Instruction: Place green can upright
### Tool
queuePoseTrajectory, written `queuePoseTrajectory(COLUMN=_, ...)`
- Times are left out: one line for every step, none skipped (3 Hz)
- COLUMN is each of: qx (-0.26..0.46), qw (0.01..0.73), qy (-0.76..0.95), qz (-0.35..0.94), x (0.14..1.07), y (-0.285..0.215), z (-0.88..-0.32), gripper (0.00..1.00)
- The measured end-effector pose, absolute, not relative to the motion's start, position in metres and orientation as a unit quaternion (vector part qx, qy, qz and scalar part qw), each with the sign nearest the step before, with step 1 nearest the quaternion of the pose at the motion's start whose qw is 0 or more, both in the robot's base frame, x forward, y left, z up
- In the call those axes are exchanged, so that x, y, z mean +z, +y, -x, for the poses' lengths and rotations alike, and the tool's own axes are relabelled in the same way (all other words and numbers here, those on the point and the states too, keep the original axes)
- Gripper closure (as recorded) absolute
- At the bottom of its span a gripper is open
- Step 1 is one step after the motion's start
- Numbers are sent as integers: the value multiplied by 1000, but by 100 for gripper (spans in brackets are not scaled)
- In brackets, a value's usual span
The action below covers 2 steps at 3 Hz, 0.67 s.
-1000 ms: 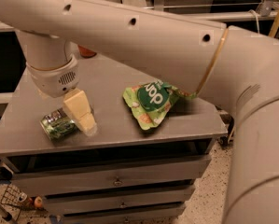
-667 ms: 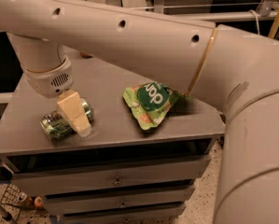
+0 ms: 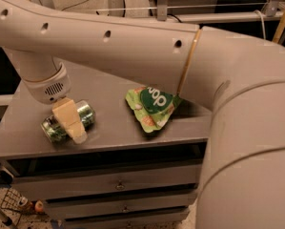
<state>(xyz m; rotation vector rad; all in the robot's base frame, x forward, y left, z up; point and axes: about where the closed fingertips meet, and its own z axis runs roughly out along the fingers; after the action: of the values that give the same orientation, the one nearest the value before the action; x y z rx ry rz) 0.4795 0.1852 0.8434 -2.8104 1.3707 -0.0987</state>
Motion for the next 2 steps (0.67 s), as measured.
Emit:
queuePoseTrajectory(qx=-50, qw=-1, qy=460, qz=887, x=838, y=188, z=-479, gripper=2)
queuePoseTrajectory(qx=-54, qw=-2, qy=468, qz=882, x=836, y=188, z=-477, gripper=24)
